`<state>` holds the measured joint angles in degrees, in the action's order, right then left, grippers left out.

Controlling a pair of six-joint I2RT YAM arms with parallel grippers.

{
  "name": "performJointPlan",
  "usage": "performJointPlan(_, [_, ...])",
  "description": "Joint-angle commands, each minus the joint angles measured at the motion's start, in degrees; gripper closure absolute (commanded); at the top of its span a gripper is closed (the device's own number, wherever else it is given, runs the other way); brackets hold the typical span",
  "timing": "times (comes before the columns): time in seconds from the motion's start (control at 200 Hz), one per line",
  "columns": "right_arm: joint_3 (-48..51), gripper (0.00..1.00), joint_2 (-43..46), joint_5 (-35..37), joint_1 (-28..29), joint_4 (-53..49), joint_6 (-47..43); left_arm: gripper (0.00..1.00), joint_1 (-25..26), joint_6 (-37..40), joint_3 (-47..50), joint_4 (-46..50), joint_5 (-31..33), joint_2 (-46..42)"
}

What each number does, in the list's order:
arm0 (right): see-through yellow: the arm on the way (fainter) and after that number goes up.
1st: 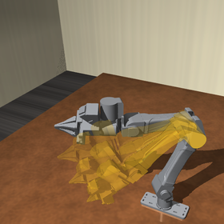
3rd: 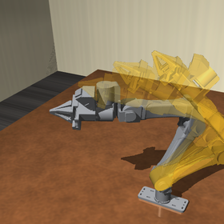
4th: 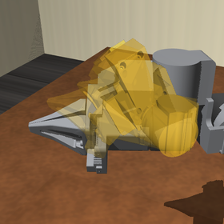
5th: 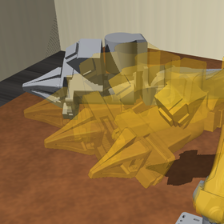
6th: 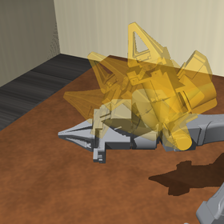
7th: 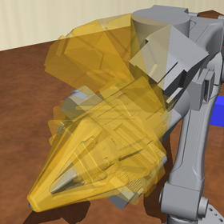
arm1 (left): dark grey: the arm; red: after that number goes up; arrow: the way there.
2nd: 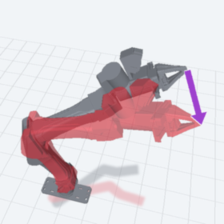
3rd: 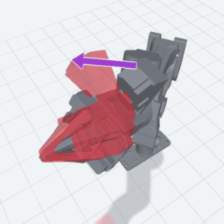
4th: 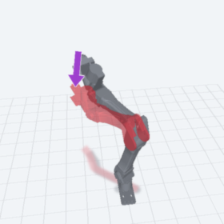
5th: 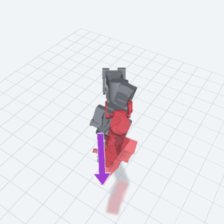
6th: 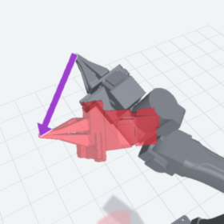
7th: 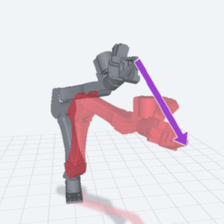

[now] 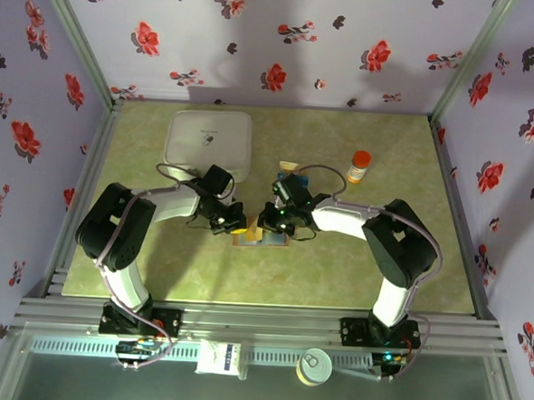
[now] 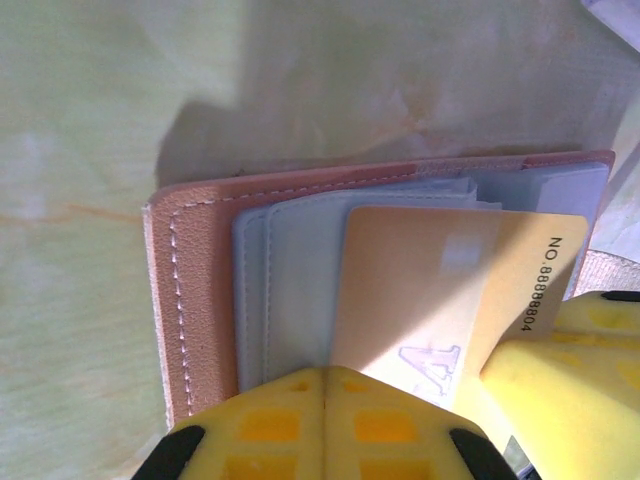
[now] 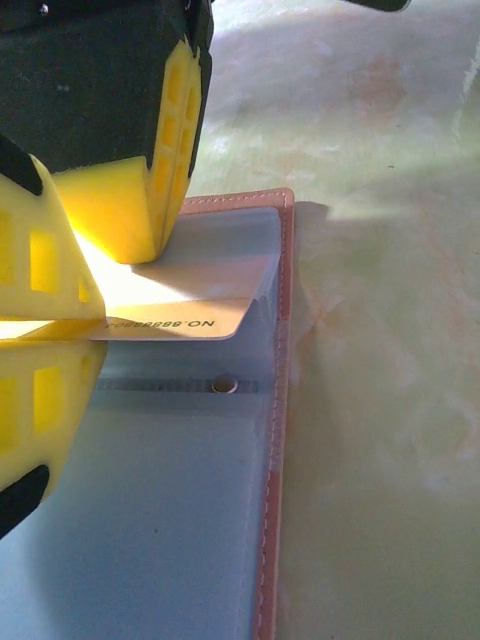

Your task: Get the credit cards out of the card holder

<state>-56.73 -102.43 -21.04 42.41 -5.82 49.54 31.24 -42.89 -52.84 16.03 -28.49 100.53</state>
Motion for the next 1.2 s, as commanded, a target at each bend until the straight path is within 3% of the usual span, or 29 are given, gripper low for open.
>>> performJointPlan(0.0, [1.51,0.89,2.3,2.69,-0.74,-3.34,-1.78,1.0,-0.04,0.89,0.09,4.81,2.73,-0.16])
performJointPlan(0.745, [-1.03,0.97,11.37,3.87,-2.15,-13.28,-12.32,1.0,-0.06,3.85,-5.55,8.46,1.69,-1.43])
performJointPlan(0.955, [-5.4,0.97,12.84,5.6,-2.38,-22.42,-28.06,1.0,-0.12,4.32,-6.79,9.75,1.77,-2.44])
performJointPlan(1.195, [-11.64,0.99,13.57,9.54,-3.42,-32.08,-52.85,1.0,-0.48,5.05,-7.37,11.52,3.04,-4.06])
